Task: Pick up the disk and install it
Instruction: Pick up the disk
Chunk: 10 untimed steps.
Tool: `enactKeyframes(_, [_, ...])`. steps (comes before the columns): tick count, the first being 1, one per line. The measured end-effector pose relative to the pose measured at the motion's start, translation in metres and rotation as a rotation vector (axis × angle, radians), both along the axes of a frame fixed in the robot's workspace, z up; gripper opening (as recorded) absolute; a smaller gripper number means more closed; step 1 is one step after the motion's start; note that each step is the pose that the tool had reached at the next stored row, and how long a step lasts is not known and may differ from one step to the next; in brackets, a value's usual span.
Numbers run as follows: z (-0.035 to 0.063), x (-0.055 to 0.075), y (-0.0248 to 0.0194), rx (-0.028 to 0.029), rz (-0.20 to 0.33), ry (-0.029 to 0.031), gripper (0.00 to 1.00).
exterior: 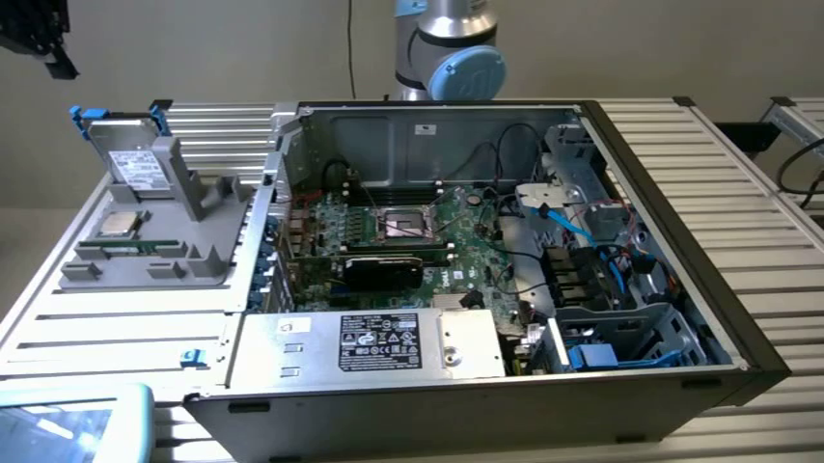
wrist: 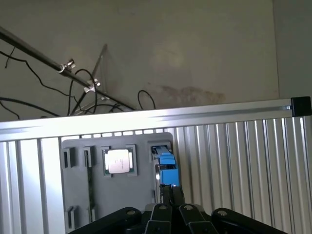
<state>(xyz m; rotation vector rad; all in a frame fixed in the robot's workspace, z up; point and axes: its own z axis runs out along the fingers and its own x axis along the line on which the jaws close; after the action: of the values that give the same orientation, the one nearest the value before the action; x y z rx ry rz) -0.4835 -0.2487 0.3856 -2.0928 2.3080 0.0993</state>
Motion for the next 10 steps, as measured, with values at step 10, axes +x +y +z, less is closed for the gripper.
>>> enactKeyframes(10, [-0.0002, 0.0004, 0.0000, 0.0000, 0.065, 0.0073, 0.11])
